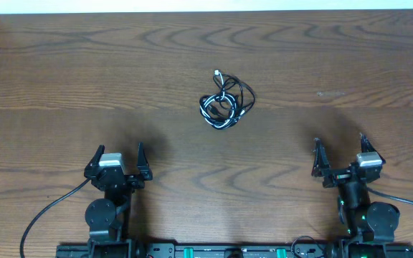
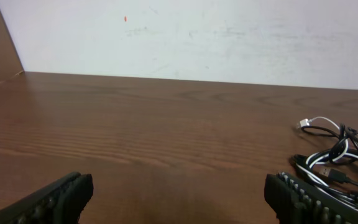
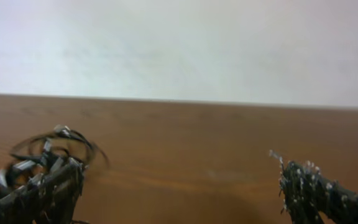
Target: Untangle cables
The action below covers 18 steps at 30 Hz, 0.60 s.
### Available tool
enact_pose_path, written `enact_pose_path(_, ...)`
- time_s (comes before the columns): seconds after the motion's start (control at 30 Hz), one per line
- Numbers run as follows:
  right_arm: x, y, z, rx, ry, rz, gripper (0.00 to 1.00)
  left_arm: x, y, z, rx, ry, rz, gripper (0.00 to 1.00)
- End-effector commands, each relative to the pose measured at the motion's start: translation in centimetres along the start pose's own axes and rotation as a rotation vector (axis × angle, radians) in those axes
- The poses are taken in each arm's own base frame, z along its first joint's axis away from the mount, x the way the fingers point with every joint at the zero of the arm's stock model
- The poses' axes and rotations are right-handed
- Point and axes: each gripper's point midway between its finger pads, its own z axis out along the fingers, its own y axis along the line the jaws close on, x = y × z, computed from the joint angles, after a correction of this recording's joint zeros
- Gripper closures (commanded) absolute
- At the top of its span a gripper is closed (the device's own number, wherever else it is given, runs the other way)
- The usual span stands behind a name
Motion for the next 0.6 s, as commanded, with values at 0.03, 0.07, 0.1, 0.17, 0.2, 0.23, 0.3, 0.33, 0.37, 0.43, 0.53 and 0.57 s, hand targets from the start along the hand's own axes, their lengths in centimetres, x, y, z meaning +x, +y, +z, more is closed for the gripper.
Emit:
enact_pose_path(0.03,-1.2,2.8,-0.3,-0.160,-0.049,-0.058,0.01,1.1,-0.7,0.0,0.042,0.046,0.008,0.06)
enact_pose_path(0.07,-1.4,3.0,-0.3,-0.173,-0.056,-0.059,0.01,0.7,-1.2,-0.1,0.070,0.039,0.008,0.06)
enact_pose_path(0.1,-1.6,3.2,-0.4,-0.182,-0.061,-0.061,0.01,0.2,-1.7,-0.2,0.098,0.034,0.008,0.06)
enact_pose_path(0.17,-2.4,3.5,-0.5,-0.199,-0.075,-0.066,0.01,-0.7,-2.4,-0.5,0.141,0.026,0.007,0.06)
enact_pose_path(0.2,-2.7,3.6,-0.6,-0.204,-0.081,-0.068,0.01,-1.1,-2.7,-0.5,0.157,0.026,0.007,0.05)
enact_pose_path(0.23,-3.3,3.7,-0.7,-0.211,-0.090,-0.071,0.01,-1.6,-3.0,-0.6,0.170,0.031,0.007,0.06)
enact_pose_path(0.3,-4.3,4.1,-0.8,-0.233,-0.101,-0.076,0.01,-2.5,-3.3,-0.7,0.187,0.048,0.005,0.06)
enact_pose_path(0.33,-5.0,4.4,-0.8,-0.249,-0.106,-0.079,0.01,-3.0,-3.5,-0.7,0.197,0.059,0.004,0.06)
enact_pose_path(0.37,-5.4,4.7,-0.9,-0.261,-0.108,-0.080,0.01,-3.6,-4.0,-0.8,0.223,0.074,0.002,0.06)
enact_pose_path(0.43,-6.6,5.2,-0.9,-0.296,-0.109,-0.084,0.01,-4.9,-4.9,-1.0,0.275,0.108,-0.004,0.06)
enact_pose_path(0.53,-8.2,6.1,-0.5,-0.350,-0.098,-0.096,0.01,-7.3,-6.0,-1.2,0.335,0.151,-0.016,0.06)
enact_pose_path(0.57,-8.8,6.2,-0.2,-0.362,-0.091,-0.095,0.01,-8.2,-6.3,-1.3,0.353,0.166,-0.020,0.06)
